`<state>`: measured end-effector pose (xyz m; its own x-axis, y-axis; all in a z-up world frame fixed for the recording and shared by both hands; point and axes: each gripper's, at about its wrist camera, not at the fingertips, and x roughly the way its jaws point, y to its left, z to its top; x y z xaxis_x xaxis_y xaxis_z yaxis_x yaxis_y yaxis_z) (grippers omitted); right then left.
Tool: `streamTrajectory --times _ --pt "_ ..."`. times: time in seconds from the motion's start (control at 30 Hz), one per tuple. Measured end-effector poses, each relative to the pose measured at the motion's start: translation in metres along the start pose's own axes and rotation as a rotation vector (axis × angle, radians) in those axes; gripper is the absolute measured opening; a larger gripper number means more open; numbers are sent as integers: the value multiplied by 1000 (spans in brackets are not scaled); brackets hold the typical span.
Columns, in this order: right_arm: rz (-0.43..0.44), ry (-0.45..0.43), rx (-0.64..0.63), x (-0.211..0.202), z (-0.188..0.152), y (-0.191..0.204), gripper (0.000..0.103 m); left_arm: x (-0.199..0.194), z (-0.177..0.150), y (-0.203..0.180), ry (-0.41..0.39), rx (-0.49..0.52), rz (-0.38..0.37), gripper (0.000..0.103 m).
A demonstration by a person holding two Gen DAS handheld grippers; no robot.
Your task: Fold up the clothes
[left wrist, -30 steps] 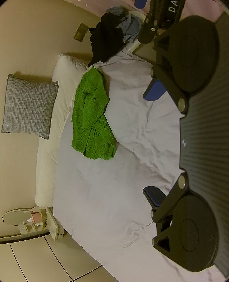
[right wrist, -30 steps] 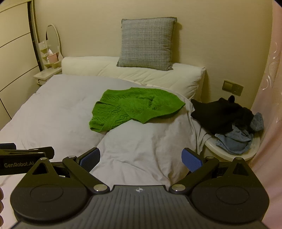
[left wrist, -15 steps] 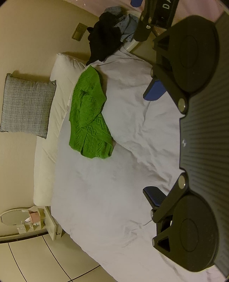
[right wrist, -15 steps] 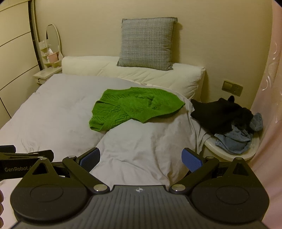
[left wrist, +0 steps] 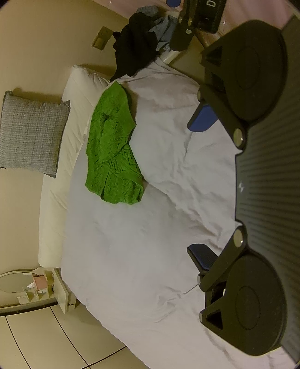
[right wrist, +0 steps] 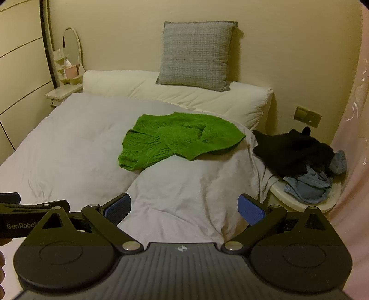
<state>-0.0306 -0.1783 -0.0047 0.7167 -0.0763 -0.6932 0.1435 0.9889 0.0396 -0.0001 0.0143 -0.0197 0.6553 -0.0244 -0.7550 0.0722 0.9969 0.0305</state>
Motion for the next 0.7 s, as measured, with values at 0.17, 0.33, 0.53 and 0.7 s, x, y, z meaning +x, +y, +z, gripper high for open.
streamTrajectory --times 0.17,0.33,0.53,0.7 --pt "-8 12 -12 7 3 5 102 7 1 4 18 0 -11 102" --pt "-13 30 -25 16 5 7 102 17 0 9 44 -4 -37 102" --pt "-12 69 -33 33 2 6 102 30 0 9 73 3 -73 102" --pt "-4 105 -45 52 1 0 102 46 3 9 97 -21 -89 102"
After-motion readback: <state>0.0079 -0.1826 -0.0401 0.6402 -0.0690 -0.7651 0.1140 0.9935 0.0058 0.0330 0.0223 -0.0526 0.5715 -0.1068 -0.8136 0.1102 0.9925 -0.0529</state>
